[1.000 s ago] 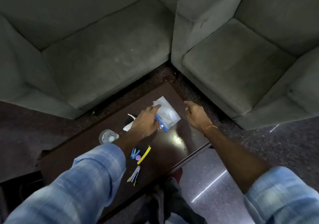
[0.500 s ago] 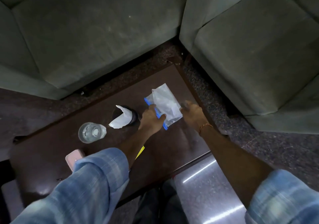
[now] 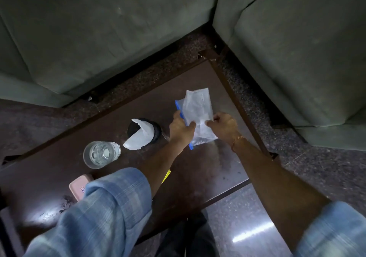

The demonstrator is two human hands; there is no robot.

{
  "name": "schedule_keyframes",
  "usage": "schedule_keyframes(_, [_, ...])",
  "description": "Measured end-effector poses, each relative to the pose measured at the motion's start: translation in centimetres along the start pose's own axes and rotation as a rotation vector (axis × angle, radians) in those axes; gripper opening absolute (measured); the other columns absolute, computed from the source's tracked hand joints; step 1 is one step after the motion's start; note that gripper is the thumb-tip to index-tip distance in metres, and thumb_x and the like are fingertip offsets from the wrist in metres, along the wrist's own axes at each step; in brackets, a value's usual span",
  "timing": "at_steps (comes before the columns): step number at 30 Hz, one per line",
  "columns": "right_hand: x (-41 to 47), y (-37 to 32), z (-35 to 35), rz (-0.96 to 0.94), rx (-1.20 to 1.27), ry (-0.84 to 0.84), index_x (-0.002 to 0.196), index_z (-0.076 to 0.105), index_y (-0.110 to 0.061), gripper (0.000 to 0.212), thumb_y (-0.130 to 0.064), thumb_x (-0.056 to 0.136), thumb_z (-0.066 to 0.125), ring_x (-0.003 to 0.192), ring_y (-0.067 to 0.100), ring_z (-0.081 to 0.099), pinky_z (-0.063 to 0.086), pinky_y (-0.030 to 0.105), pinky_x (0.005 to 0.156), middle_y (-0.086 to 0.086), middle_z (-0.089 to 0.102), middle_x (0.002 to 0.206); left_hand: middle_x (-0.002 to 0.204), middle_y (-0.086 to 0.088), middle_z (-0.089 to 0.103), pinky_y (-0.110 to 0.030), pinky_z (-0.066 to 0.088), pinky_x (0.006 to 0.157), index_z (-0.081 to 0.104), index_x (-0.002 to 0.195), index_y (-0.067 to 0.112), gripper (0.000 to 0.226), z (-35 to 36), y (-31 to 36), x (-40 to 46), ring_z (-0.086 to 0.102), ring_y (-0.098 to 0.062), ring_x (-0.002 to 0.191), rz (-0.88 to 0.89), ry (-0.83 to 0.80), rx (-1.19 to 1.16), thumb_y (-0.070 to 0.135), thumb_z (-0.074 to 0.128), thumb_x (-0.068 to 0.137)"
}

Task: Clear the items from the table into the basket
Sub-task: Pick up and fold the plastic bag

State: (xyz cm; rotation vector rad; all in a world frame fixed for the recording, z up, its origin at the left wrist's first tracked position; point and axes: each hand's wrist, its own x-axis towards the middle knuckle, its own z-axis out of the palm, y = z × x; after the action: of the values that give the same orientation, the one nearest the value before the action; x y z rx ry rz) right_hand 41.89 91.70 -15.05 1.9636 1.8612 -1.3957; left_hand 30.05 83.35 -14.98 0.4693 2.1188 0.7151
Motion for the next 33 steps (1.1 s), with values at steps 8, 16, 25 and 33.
schedule_keyframes(8, [-7.6,-2.9,-7.3,-0.117,0.295,-0.024,0.07,0.053,-0.019,0.02,-0.01,0.084,0.064,0.056,0.007,0.052,0.041,0.023,0.052,-0.005,0.056,0.063,0.148,-0.009,0.044,-0.029,0.034,0.11,0.032,0.148,0.011,0.06,-4.7,5.3,-3.0,0.044,-0.023,0.135,0.148,-0.034,-0.105,0.021,0.052,0.093])
schedule_keyframes(16, [-21.0,-7.9,-17.9,-0.364,0.542,-0.258,0.088,0.071,-0.007,0.015,0.006,0.08,0.068,0.063,0.019,0.06,0.049,0.026,0.059,0.012,0.067,0.075,0.114,-0.007,0.072,-0.037,0.05,0.097,0.072,0.109,0.018,0.059,-16.2,15.1,-10.9,0.068,-0.019,0.105,0.257,-0.523,-0.262,0.066,0.063,0.076])
schedule_keyframes(25, [-29.6,-8.5,-15.9,-0.176,1.08,-0.188,0.099,0.07,0.004,0.039,-0.017,0.068,0.082,0.08,0.033,0.071,0.061,0.044,0.071,0.027,0.072,0.098,0.104,-0.017,0.073,-0.033,0.06,0.067,0.068,0.109,0.005,0.023,-22.2,12.0,-21.9,0.07,-0.023,0.088,0.311,-0.366,-0.5,0.019,0.066,0.091])
schedule_keyframes(33, [-33.4,-11.2,-10.8,-0.311,0.834,-0.335,0.09,0.074,-0.002,0.018,-0.005,0.072,0.078,0.073,0.026,0.073,0.061,0.035,0.065,0.018,0.076,0.089,0.112,-0.013,0.072,-0.039,0.058,0.087,0.065,0.115,0.005,0.027,-27.5,6.3,-28.2,0.07,-0.027,0.101,0.298,-0.086,-0.62,0.021,0.064,0.094])
